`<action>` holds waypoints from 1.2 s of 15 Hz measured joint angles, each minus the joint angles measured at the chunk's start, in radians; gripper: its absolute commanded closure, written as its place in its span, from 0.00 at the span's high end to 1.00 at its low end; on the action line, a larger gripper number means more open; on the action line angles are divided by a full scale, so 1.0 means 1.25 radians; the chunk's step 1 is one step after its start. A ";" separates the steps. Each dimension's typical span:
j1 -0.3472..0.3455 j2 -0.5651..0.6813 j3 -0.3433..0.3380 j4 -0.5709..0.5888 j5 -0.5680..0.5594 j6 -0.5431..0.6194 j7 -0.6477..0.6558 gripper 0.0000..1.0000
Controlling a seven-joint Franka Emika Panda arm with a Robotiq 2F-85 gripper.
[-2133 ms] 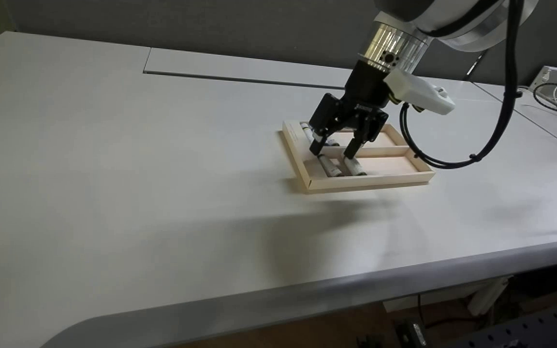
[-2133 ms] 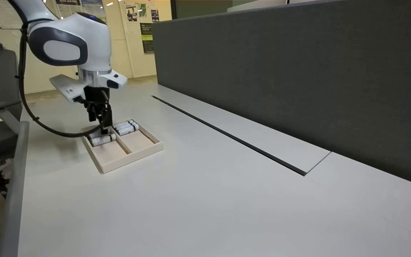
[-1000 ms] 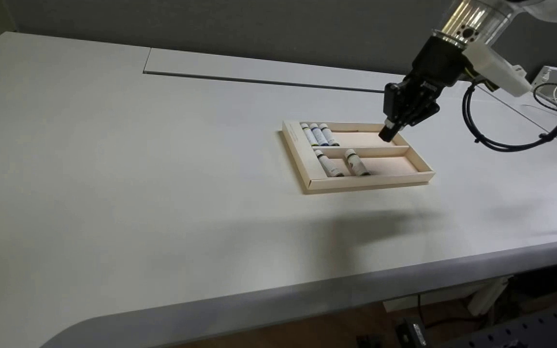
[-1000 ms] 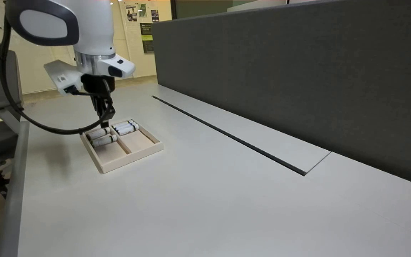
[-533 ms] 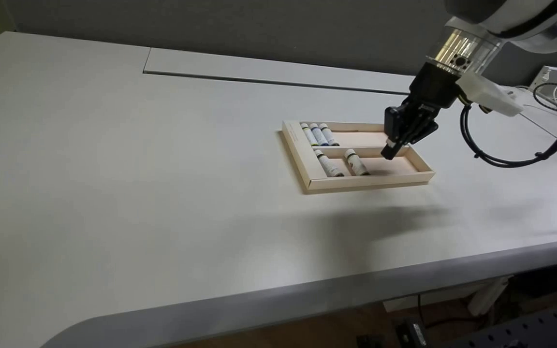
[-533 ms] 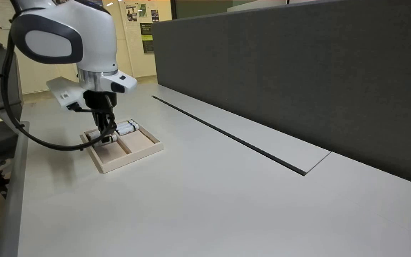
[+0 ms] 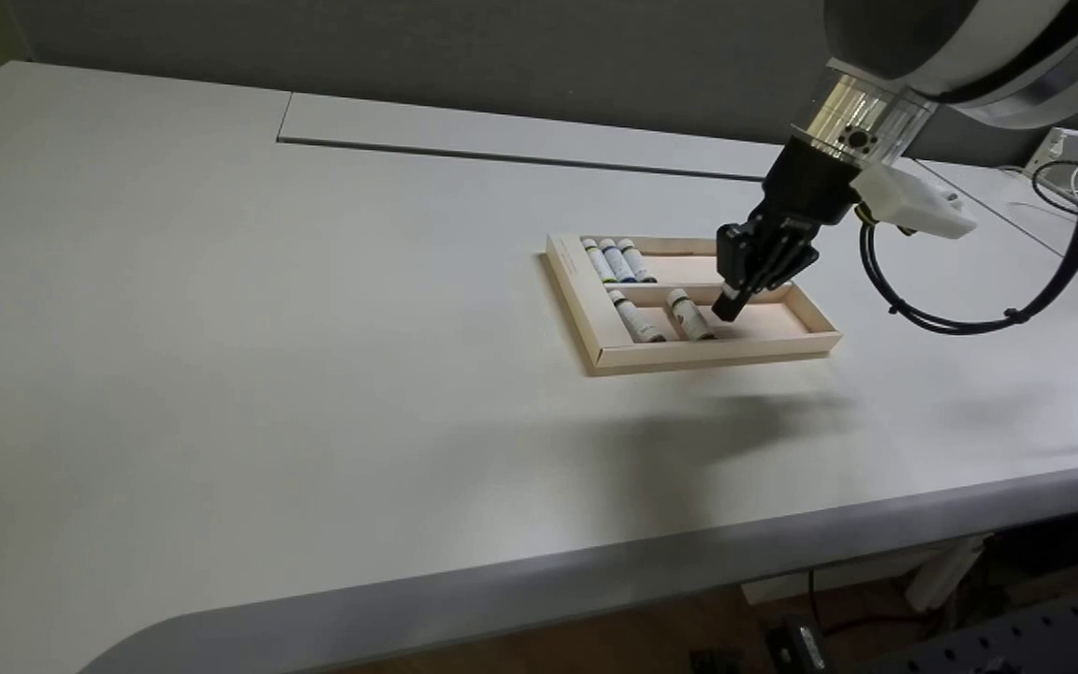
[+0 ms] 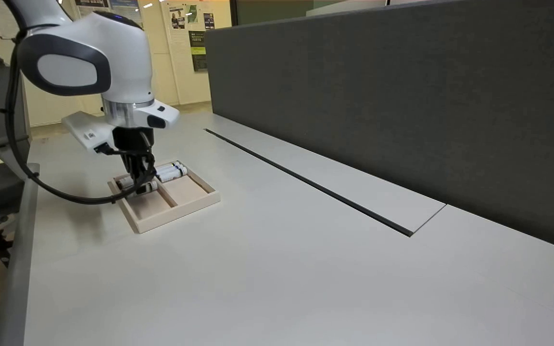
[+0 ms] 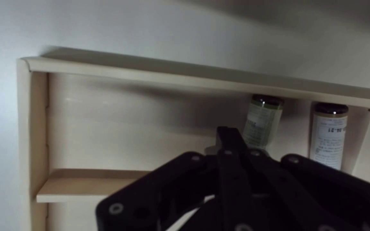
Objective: Place the bottle on the tray
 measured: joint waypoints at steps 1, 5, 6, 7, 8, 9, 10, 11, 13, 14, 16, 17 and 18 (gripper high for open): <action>0.002 0.003 0.002 0.000 -0.002 0.001 0.000 0.00; 0.006 0.014 0.013 0.000 -0.010 0.008 0.002 0.00; 0.006 0.017 0.017 0.000 -0.012 0.010 0.003 0.00; 0.006 0.018 0.021 0.001 -0.012 0.011 0.003 0.00; 0.006 0.019 0.026 0.001 -0.012 0.013 0.003 0.00; 0.006 0.019 0.032 0.001 -0.012 0.014 0.004 0.00; 0.006 0.019 0.037 0.001 -0.012 0.015 0.004 0.00; 0.006 0.019 0.042 0.001 -0.012 0.015 0.004 0.00; 0.006 0.020 0.047 0.001 -0.012 0.015 0.005 0.00; 0.006 0.021 0.049 0.001 -0.012 0.015 0.005 0.00; 0.005 0.026 0.055 0.003 -0.011 0.015 0.005 0.00; 0.003 0.030 0.059 0.005 -0.010 0.015 0.005 0.00; 0.002 0.035 0.063 0.007 -0.010 0.015 0.005 0.00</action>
